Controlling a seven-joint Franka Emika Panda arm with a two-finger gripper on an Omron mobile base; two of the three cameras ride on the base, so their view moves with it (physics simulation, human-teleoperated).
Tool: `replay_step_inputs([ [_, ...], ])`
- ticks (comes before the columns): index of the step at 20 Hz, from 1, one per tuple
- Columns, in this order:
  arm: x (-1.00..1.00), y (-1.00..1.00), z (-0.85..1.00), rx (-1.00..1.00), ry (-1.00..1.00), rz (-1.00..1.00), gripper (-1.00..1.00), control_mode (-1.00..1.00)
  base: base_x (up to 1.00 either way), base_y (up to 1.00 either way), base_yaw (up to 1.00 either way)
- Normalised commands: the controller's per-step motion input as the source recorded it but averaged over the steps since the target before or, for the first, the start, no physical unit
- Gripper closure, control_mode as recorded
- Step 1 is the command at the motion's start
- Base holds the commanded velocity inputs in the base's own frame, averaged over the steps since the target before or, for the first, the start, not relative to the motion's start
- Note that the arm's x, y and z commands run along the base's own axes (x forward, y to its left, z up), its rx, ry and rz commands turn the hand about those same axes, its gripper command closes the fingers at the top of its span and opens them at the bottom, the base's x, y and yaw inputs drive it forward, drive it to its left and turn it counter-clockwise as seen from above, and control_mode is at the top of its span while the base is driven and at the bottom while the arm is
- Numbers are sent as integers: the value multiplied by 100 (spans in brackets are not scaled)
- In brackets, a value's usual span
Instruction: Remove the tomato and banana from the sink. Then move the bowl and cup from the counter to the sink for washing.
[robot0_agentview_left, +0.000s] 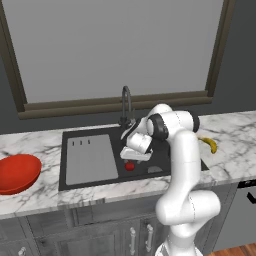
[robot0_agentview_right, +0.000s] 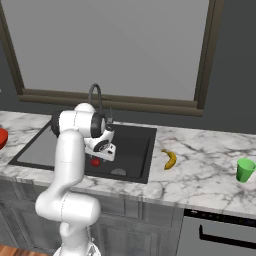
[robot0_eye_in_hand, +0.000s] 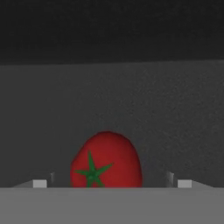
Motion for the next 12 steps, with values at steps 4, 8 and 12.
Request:
replay_step_inputs([
  [4,7,5,-10,0,3,0,-100,-100,0,0,0],
  [8,1,3,-9,0,2,0,-100,-100,0,0,0],
  [12,0,4,-7,0,2,0,-100,-100,0,0,0],
])
